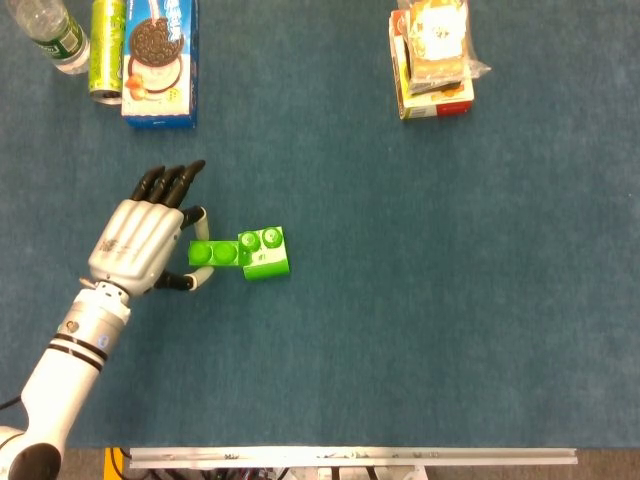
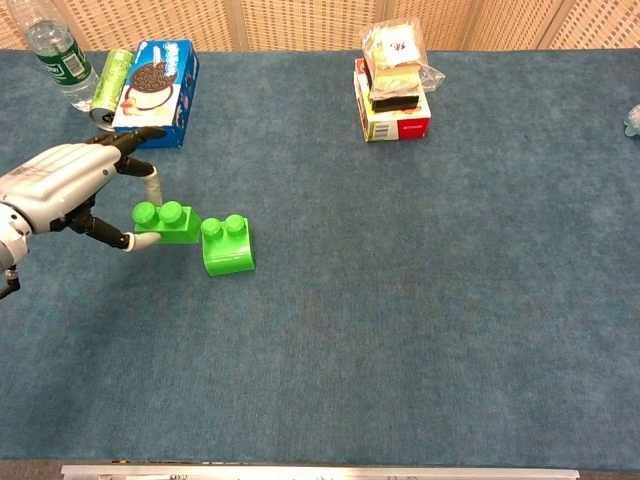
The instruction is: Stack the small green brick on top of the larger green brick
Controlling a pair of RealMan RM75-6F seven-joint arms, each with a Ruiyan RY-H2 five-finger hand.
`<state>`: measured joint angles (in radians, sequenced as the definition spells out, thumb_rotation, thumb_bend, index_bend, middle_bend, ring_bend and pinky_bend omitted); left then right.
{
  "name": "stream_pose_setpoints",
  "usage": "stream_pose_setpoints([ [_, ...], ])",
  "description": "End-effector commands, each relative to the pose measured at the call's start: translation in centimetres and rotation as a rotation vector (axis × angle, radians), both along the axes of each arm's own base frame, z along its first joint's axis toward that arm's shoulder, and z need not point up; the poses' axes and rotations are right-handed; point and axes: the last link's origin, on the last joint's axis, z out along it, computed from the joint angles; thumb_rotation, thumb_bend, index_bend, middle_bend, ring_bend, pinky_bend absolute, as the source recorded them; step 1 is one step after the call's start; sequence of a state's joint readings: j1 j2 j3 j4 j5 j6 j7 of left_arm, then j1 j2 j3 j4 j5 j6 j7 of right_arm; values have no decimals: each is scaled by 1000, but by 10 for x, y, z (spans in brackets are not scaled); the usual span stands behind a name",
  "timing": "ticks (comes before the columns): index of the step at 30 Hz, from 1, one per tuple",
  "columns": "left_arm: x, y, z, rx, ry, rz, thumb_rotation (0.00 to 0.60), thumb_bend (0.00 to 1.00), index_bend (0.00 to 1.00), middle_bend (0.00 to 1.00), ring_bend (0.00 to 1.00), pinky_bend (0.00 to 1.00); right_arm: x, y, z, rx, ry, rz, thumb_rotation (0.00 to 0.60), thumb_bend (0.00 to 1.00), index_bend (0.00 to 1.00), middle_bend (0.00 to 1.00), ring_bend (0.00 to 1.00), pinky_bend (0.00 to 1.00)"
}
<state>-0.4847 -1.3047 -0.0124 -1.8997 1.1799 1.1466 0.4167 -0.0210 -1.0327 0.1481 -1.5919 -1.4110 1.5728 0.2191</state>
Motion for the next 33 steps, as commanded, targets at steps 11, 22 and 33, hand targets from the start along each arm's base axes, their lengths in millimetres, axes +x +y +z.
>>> stream_pose_setpoints([
  [11, 17, 12, -10, 42, 5, 65, 600, 242, 536, 0, 0, 0, -3, 0, 5, -11, -21, -6, 600, 254, 219, 244, 115, 318],
  [22, 28, 13, -21, 37, 46, 67, 600, 246, 536, 0, 0, 0, -5, 1, 8, -19, -41, -6, 600, 254, 220, 244, 116, 318],
  [33, 36, 16, -31, 29, 46, 74, 600, 245, 536, 0, 0, 0, -6, 3, 11, -30, -54, -10, 600, 254, 220, 244, 115, 318],
])
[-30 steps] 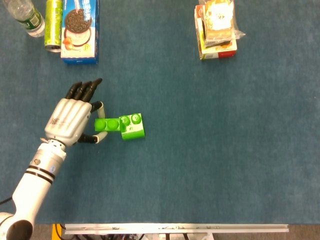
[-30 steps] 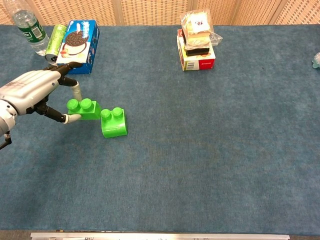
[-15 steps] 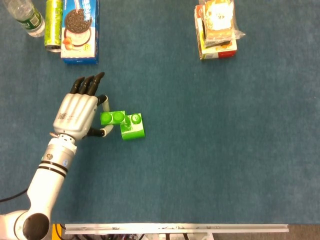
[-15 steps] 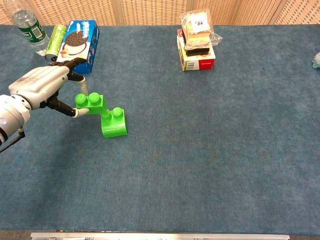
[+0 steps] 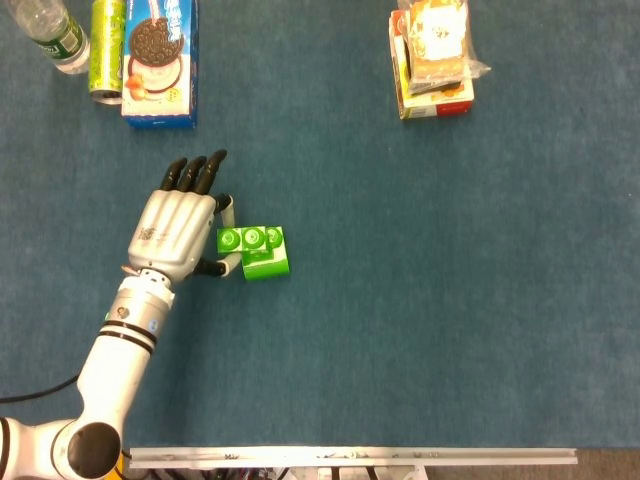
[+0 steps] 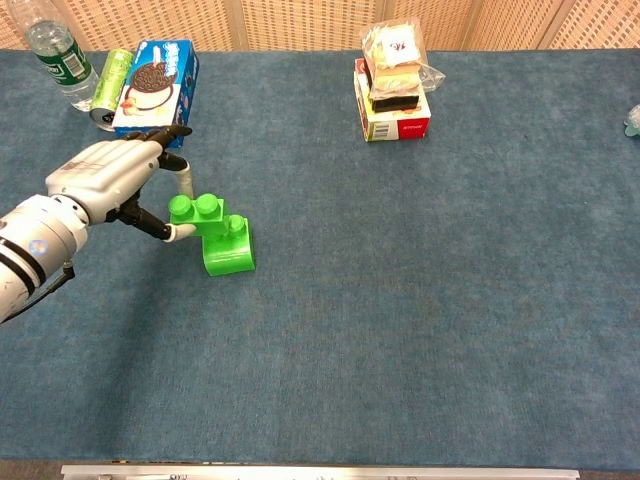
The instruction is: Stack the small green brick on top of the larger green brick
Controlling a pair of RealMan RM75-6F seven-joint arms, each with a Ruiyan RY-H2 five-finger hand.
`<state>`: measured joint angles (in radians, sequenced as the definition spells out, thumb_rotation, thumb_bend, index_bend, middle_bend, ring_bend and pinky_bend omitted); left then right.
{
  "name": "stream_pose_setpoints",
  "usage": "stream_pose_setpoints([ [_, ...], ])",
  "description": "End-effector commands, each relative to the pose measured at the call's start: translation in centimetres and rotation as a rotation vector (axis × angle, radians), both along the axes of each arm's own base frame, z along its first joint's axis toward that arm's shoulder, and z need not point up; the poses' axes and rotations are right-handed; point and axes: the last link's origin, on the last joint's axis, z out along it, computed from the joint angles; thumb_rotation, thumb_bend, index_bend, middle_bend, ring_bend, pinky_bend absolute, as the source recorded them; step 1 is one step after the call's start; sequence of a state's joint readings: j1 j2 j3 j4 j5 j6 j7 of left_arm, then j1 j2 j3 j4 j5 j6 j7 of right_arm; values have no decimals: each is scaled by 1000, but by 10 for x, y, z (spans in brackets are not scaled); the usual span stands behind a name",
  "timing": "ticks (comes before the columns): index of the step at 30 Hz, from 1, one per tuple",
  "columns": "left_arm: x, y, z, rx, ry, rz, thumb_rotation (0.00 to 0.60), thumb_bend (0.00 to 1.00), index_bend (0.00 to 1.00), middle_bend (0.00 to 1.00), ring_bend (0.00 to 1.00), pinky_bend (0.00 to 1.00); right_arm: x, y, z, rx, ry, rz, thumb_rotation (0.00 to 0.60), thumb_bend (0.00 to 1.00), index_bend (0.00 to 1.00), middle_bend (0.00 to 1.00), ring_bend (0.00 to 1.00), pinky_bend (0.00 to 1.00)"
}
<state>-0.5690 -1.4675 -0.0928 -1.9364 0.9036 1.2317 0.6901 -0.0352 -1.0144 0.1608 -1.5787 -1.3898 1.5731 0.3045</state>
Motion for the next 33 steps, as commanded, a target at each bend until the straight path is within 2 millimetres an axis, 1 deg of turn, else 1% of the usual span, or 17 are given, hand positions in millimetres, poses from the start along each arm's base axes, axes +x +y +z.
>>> stream_pose_setpoints([
  [1, 3, 2, -1, 3, -4, 1, 600, 245, 536, 0, 0, 0, 0, 0, 0, 1, 0, -1, 600, 254, 220, 244, 116, 318],
  [8, 6, 5, -4, 7, 1, 13, 600, 245, 536, 0, 0, 0, 0, -1, 0, 3, 3, -4, 600, 254, 220, 244, 115, 318],
  [16, 12, 4, -14, 13, 12, 14, 600, 245, 536, 0, 0, 0, 0, -1, 0, 4, 3, -5, 600, 254, 220, 244, 115, 318],
  [27, 10, 5, -20, 5, 27, 27, 600, 245, 536, 0, 0, 0, 0, -1, 0, 5, -1, -3, 600, 254, 219, 244, 115, 318],
  [33, 9, 6, -20, 5, 28, 32, 600, 246, 536, 0, 0, 0, -1, -1, 0, 10, 4, -7, 600, 254, 219, 244, 116, 318],
])
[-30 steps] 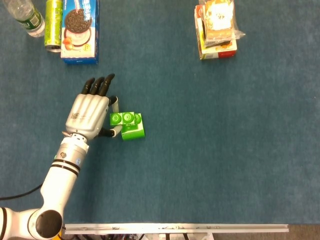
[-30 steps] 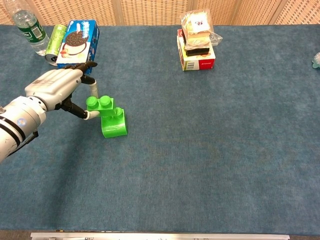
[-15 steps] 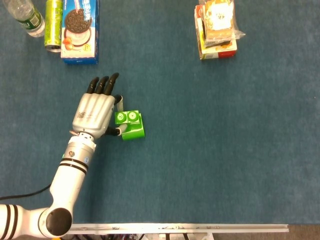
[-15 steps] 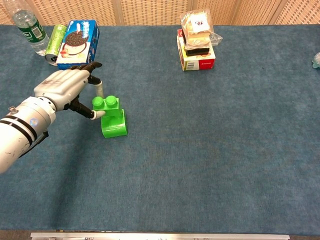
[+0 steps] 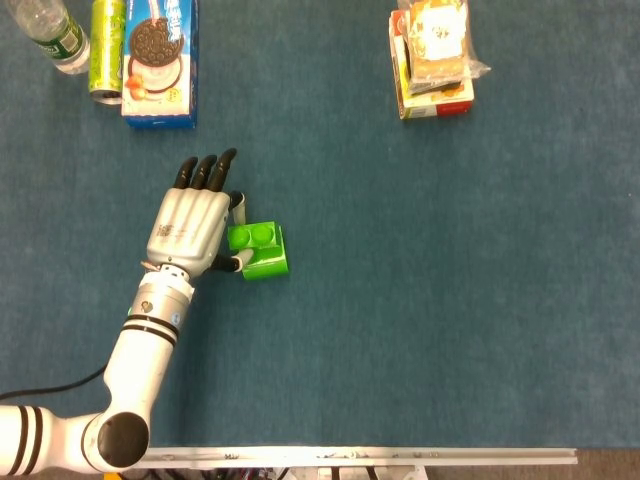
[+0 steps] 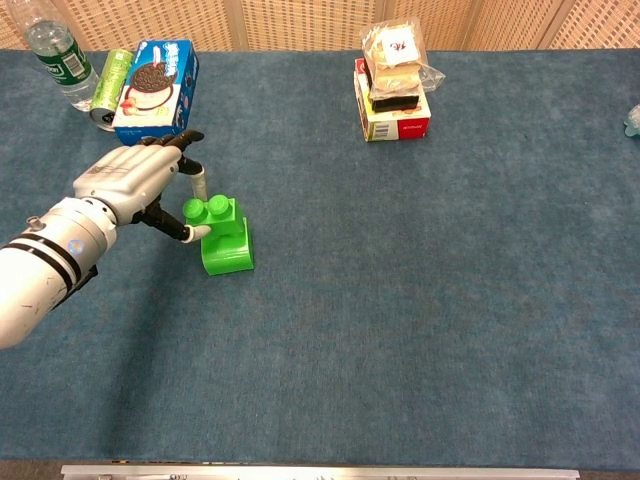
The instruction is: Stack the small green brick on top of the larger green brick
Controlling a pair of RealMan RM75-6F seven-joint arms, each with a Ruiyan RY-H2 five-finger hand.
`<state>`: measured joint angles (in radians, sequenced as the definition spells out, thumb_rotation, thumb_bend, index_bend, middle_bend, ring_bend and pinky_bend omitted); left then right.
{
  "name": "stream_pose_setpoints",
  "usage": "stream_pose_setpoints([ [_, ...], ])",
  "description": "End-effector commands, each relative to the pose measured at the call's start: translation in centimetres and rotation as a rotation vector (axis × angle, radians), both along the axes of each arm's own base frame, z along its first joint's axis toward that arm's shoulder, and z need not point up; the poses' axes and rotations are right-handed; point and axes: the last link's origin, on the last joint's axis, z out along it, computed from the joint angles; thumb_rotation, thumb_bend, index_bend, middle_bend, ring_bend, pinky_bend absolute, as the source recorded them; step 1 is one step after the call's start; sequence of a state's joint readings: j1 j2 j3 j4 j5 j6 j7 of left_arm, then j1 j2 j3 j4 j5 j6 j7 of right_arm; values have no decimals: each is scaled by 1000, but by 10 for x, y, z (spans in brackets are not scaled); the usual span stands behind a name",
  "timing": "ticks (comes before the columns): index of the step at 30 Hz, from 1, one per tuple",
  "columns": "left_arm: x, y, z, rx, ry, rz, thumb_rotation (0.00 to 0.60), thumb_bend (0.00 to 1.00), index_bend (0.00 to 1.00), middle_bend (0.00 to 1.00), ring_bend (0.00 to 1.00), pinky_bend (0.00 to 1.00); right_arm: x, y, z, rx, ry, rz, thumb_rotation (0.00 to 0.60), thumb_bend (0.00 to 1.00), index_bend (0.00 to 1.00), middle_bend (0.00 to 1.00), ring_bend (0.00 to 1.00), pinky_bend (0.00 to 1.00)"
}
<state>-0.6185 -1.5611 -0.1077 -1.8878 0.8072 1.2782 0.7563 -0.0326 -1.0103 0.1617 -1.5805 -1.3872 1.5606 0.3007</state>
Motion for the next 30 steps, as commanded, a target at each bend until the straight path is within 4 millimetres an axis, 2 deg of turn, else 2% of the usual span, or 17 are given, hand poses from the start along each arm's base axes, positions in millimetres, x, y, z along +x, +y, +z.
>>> stream_pose_setpoints([
  [1, 0, 0, 0, 0, 1, -2, 600, 246, 536, 0, 0, 0, 0, 0, 0, 2, 2, -1, 600, 254, 220, 244, 116, 318],
  [30, 7, -1, -5, -23, 53, -20, 600, 245, 536, 0, 0, 0, 1, -1, 0, 6, 3, 1, 600, 254, 219, 244, 115, 318],
])
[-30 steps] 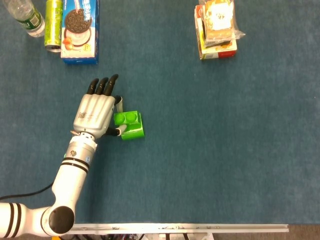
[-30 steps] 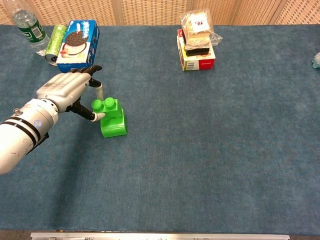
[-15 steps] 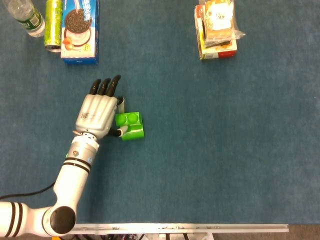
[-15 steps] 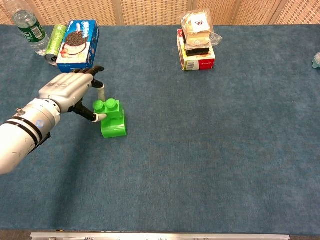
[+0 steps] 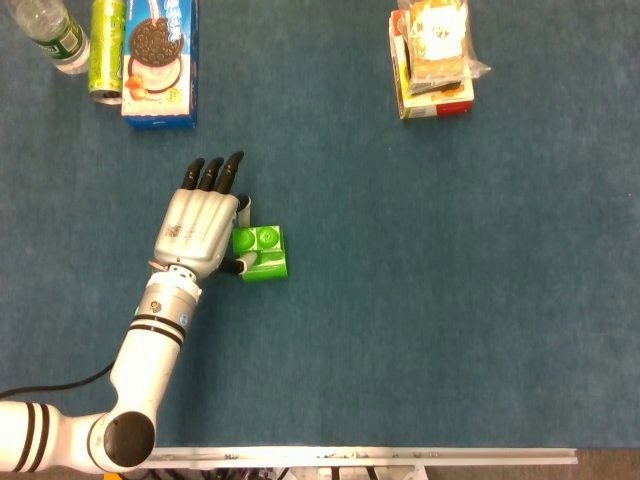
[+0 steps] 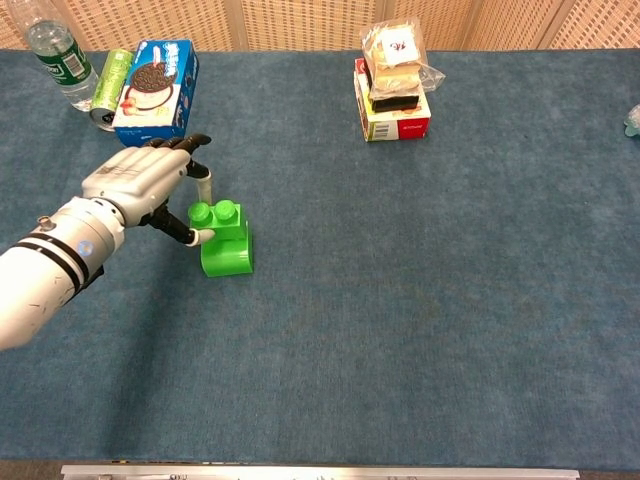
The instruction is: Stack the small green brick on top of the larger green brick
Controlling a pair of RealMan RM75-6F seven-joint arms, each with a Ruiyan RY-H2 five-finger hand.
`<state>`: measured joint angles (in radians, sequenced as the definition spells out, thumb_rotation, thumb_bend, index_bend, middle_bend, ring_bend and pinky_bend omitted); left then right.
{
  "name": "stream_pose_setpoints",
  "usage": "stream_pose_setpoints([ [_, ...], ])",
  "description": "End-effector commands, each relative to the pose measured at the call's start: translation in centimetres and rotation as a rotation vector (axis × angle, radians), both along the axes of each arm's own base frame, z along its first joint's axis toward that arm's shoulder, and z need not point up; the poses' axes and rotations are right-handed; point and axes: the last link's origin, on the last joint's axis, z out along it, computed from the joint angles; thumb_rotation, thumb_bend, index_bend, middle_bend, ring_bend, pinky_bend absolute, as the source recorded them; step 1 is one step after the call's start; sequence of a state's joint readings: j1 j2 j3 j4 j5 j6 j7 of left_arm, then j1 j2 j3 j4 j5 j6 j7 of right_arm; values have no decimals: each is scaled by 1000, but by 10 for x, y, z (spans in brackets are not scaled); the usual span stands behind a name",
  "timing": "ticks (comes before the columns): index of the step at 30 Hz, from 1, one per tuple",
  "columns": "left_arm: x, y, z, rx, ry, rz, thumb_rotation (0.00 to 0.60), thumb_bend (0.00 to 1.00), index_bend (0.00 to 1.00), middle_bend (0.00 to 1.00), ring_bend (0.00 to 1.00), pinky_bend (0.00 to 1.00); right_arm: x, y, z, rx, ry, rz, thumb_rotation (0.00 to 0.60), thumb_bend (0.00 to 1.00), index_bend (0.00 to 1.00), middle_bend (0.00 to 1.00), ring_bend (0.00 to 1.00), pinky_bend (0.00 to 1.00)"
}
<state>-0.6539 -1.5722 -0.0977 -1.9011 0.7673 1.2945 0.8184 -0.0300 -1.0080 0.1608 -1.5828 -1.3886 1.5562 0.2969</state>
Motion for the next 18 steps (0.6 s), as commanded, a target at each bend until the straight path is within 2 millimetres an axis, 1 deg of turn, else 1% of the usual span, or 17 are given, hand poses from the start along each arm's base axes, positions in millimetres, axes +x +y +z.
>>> stream_pose_setpoints([
  [1, 0, 0, -1, -4, 6, 0, 600, 245, 536, 0, 0, 0, 0, 0, 0, 0, -1, 1, 600, 254, 219, 244, 115, 318],
  [18, -2, 1, -7, -17, 29, 7, 600, 245, 537, 0, 0, 0, 0, 1, 1, -1, -6, 3, 600, 254, 220, 244, 115, 318],
])
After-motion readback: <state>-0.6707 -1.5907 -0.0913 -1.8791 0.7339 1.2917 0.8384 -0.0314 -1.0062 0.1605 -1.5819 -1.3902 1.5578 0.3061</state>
